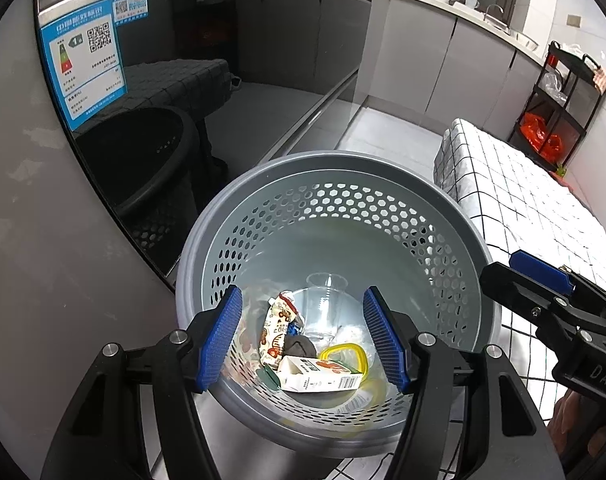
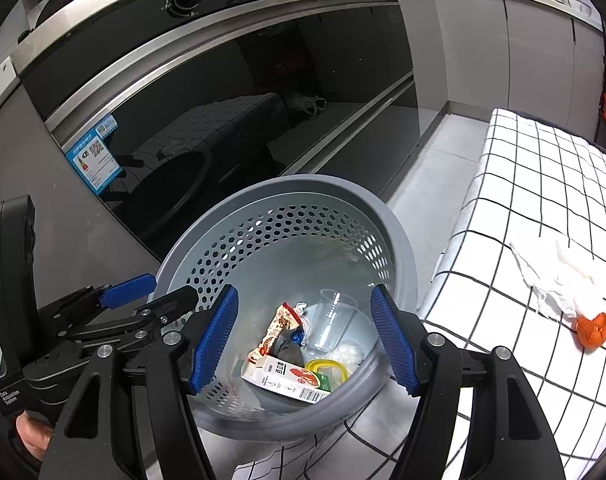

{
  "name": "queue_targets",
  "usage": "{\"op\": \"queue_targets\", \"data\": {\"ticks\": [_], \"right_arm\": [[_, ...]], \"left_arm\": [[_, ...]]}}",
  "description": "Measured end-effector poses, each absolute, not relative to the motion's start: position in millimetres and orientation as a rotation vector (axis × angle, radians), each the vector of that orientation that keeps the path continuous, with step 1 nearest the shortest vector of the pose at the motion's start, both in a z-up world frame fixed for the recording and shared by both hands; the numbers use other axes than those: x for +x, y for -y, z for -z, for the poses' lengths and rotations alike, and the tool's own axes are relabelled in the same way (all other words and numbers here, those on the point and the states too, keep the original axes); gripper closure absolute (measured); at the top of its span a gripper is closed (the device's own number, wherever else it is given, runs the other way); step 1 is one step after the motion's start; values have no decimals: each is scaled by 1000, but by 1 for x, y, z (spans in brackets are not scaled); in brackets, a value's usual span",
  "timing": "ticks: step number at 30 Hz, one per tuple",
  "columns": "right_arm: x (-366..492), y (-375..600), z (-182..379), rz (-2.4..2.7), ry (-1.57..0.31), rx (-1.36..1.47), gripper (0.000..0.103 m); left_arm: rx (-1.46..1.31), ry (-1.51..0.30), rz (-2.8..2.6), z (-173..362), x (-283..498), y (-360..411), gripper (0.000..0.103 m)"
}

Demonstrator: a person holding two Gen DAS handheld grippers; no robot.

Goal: Collect trash
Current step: 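Move both tools back from the basket toward the tissue and orange item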

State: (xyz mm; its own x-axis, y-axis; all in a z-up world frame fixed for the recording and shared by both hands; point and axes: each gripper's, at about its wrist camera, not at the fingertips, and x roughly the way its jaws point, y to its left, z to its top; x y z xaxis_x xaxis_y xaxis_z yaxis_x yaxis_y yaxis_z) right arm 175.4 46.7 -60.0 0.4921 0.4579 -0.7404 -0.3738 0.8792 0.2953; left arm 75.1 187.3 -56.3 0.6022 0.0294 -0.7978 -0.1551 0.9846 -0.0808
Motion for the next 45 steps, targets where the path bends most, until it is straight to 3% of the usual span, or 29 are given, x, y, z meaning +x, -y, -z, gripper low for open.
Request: {"op": "queue_targets", "data": {"ticks": [28, 45], "right_arm": [[139, 42, 37, -307, -858, 207, 34], [133, 107, 39, -179, -839, 260, 32]], "left_arm": [[-91, -864, 56, 31, 78, -117, 41], [-51, -852, 187, 27, 100, -52, 35]]}}
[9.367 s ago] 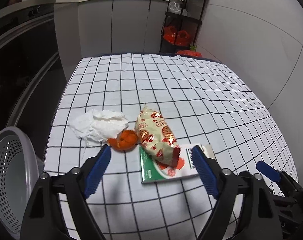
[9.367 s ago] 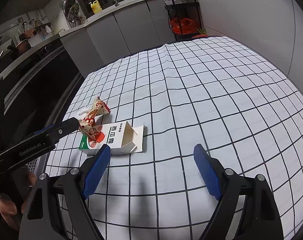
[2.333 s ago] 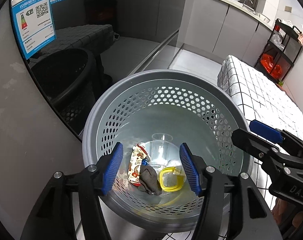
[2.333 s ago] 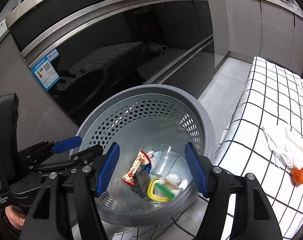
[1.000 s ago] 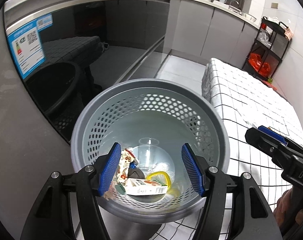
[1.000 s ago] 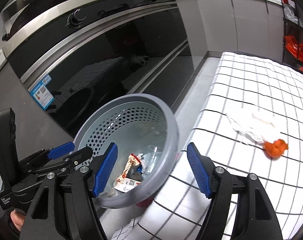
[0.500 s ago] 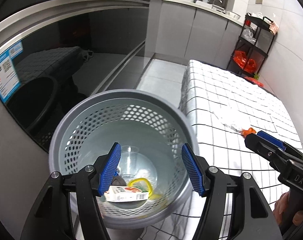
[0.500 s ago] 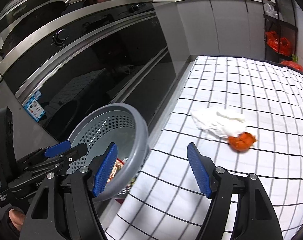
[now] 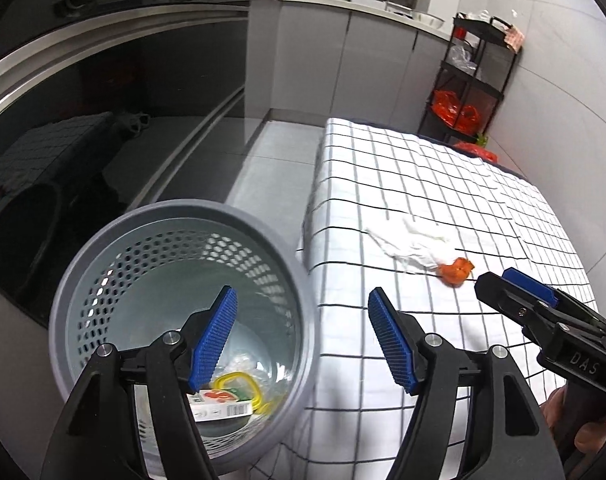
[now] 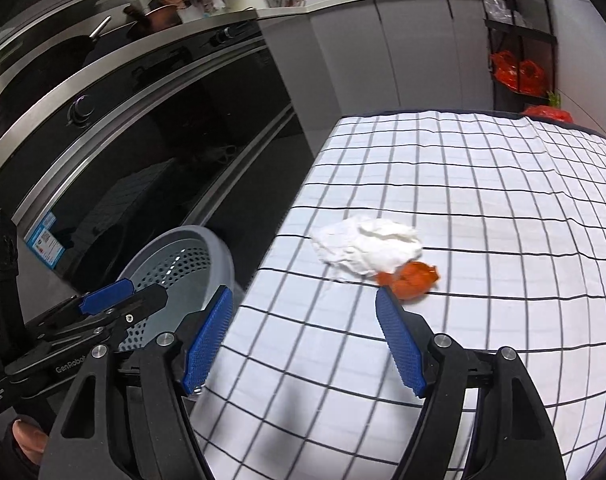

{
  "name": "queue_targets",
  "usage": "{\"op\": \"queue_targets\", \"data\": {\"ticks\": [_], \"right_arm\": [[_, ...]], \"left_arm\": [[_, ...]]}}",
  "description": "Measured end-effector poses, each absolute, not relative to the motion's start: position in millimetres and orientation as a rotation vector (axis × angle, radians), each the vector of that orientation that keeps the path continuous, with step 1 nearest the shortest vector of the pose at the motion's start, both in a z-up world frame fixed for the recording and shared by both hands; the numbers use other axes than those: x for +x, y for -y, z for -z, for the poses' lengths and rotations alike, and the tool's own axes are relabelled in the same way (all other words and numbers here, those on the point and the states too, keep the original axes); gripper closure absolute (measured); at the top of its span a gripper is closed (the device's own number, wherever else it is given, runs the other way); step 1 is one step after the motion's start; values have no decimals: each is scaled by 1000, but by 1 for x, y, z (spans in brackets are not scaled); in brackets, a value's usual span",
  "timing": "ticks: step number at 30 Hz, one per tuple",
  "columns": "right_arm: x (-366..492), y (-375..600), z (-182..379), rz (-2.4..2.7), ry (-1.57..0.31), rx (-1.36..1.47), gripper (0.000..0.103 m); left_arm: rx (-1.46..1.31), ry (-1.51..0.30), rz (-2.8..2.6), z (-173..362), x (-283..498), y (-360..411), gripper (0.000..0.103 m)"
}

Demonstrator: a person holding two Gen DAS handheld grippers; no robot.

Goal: Collect trash
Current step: 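Move both tools back from the basket toward the tissue and orange item, then grasp the orange item with the right gripper while the left gripper approaches the tissue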

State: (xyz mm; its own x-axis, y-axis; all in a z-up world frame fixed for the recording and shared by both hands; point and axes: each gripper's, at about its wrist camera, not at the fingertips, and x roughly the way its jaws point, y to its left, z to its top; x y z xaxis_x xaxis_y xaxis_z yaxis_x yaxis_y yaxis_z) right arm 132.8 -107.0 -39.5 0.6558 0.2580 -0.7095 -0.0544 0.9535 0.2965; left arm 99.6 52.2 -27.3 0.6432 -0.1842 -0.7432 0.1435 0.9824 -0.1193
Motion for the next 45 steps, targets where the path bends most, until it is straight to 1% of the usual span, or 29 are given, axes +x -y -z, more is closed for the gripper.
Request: {"op": "queue_targets", "data": {"ticks": [13, 21, 34, 35, 36, 40, 42, 43, 44, 45], "right_arm": [[141, 157, 58, -65, -878, 245, 32], [164, 153, 85, -66, -957, 171, 32], [193, 134, 105, -51, -989, 74, 33], [194, 134, 106, -51, -993, 70, 38], [195, 133, 108, -50, -1001, 67, 45], [196, 133, 109, -45, -1000, 58, 56], [194, 133, 107, -46, -993, 58, 68], [193, 133, 106, -47, -988, 59, 71], [192, 134, 104, -47, -982, 61, 77], [190, 134, 103, -48, -978, 66, 79]], "left_arm": [[-23, -875, 261, 41, 119, -8, 34], [-23, -906, 263, 52, 125, -2, 34], [-22, -921, 256, 59, 128, -1, 34], [-23, -922, 256, 60, 128, -1, 34], [-25, -924, 256, 60, 128, -1, 34], [-22, -923, 259, 61, 127, 0, 34], [-23, -926, 262, 62, 128, 1, 34], [-24, -928, 264, 62, 128, 2, 34], [-26, -929, 266, 62, 129, 2, 34], [-28, -930, 269, 62, 129, 3, 34]]}}
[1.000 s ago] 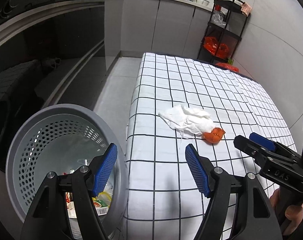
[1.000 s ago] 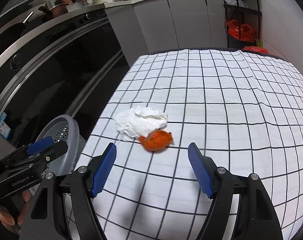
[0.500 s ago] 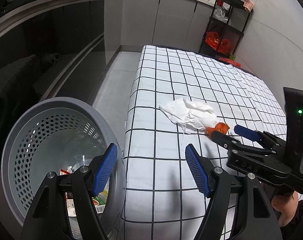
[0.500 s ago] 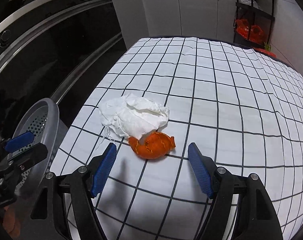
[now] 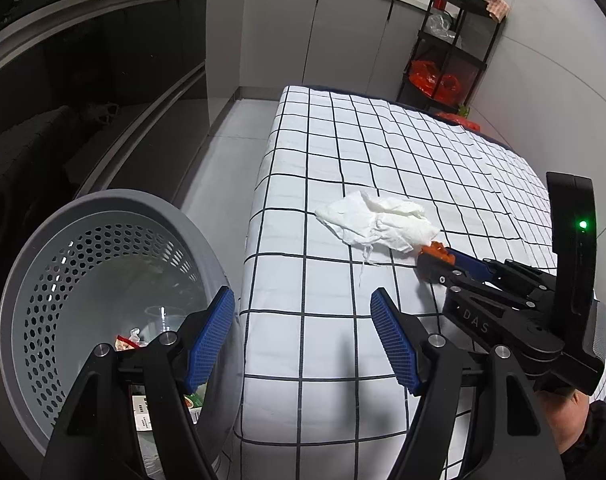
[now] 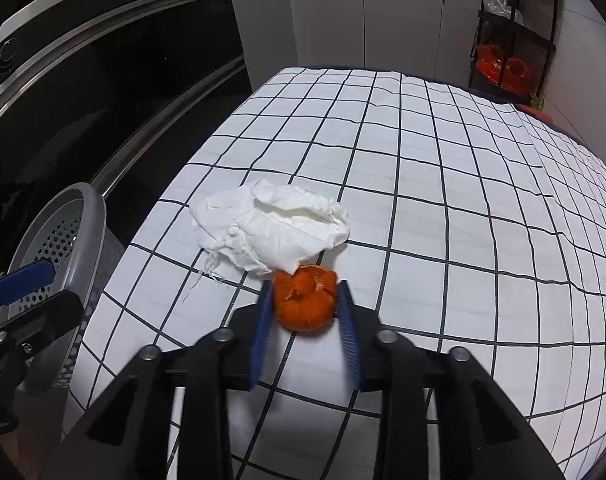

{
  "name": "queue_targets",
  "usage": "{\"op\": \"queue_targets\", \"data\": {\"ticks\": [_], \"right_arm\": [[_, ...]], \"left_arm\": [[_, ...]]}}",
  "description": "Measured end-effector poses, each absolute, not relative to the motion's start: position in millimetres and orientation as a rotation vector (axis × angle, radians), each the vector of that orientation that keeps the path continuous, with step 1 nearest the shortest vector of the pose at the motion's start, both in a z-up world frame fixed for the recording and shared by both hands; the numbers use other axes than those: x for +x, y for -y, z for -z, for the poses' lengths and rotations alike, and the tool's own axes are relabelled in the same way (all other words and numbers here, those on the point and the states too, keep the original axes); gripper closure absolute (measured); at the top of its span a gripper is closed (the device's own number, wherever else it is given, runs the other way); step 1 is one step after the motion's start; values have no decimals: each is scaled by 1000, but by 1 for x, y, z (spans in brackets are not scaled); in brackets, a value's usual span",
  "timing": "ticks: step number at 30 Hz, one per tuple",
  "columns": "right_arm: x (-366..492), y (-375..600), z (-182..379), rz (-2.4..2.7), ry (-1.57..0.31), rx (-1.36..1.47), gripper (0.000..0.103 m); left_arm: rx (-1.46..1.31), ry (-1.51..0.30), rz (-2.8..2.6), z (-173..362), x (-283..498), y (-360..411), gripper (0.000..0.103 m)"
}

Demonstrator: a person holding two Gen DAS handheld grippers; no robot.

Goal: Collect trash
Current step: 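Grasp the orange item with the right gripper while the left gripper approaches the tissue, then grasp the white tissue with the left gripper and lift it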

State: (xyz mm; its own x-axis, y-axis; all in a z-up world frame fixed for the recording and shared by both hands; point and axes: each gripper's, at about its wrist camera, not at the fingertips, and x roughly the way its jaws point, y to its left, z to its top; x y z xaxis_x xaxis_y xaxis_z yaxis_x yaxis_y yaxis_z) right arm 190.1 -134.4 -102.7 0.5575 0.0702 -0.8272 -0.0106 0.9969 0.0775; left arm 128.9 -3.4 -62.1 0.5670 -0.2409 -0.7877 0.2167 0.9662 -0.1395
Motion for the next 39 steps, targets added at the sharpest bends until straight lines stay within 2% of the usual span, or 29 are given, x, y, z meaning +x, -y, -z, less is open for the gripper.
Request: {"op": "queue_targets", "data": {"ticks": [6, 19, 31, 34, 39], "right_arm": [[177, 146, 95, -28, -946, 110, 82], [155, 202, 76, 53, -854, 272, 82], [147, 209, 74, 41, -850, 302, 82], [147, 210, 73, 40, -847, 307, 82], [146, 212, 74, 41, -844, 314, 82]], "left_arm": [[-35, -919, 290, 59, 130, 13, 28], [31, -908, 336, 64, 161, 71, 26], [75, -979, 330, 99, 199, 108, 26], [77, -977, 327, 102, 200, 110, 35], [95, -973, 325, 103, 200, 111, 60]]}}
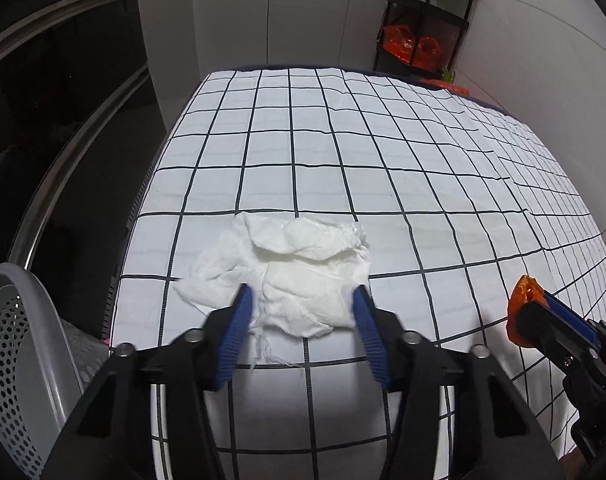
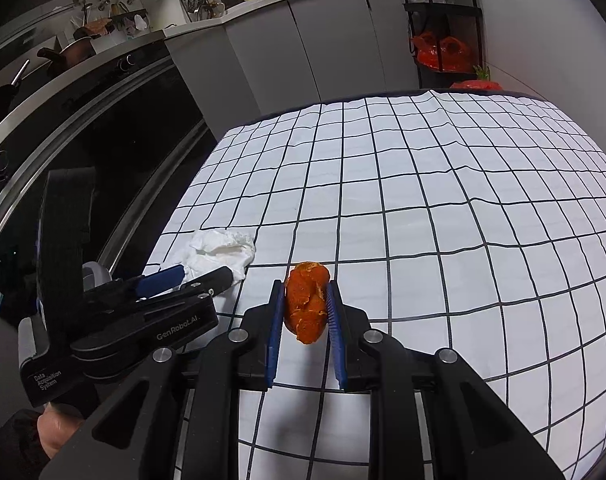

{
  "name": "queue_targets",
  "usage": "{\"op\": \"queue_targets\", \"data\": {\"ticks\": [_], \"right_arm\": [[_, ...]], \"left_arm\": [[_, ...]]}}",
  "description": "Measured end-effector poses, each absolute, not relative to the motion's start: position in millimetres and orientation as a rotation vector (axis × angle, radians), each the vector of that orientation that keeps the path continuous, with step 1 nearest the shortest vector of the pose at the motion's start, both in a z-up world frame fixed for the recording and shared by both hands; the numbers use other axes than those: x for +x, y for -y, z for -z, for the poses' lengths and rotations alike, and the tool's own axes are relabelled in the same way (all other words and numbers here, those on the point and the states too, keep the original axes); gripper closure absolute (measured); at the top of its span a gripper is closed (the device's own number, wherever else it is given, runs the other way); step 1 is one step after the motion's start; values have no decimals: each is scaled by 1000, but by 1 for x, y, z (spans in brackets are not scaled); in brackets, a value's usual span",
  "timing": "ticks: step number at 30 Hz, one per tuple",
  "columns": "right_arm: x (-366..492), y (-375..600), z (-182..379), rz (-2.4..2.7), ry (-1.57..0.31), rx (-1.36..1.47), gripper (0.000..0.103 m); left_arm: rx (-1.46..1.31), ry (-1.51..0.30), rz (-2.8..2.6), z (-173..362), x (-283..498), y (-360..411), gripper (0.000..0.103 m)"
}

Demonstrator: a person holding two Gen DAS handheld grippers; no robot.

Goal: Collect trash
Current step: 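Grasp the white tissue with the left gripper and lift it, then carry tissue and orange item over the basket and open both grippers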

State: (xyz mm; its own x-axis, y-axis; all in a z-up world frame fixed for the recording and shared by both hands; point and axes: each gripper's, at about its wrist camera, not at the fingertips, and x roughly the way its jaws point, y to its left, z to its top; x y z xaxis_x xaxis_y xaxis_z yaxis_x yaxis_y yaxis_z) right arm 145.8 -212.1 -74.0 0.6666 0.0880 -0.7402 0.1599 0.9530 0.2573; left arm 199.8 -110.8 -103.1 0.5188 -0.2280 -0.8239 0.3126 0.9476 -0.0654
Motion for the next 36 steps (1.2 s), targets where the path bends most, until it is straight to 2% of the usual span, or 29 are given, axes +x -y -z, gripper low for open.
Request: {"op": "queue_targets", "data": {"ticks": [2, 3, 6, 14, 24, 36], "right_arm": [[145, 212, 74, 43, -845, 316, 82], [144, 211, 74, 43, -847, 317, 82], [142, 211, 73, 43, -849, 321, 82], [130, 200, 67, 22, -850, 322, 82], [135, 124, 45, -138, -833, 248, 82], [169, -2, 43, -423, -893, 144, 82]], "left_arm": [[96, -972, 327, 102, 198, 109, 77], [96, -972, 328, 102, 197, 110, 82], [95, -966, 335, 99, 191, 107, 87], [83, -904, 344, 71, 158, 82, 88], [44, -818, 214, 32, 122, -2, 88], [-56, -858, -13, 36, 106, -127, 88]]}}
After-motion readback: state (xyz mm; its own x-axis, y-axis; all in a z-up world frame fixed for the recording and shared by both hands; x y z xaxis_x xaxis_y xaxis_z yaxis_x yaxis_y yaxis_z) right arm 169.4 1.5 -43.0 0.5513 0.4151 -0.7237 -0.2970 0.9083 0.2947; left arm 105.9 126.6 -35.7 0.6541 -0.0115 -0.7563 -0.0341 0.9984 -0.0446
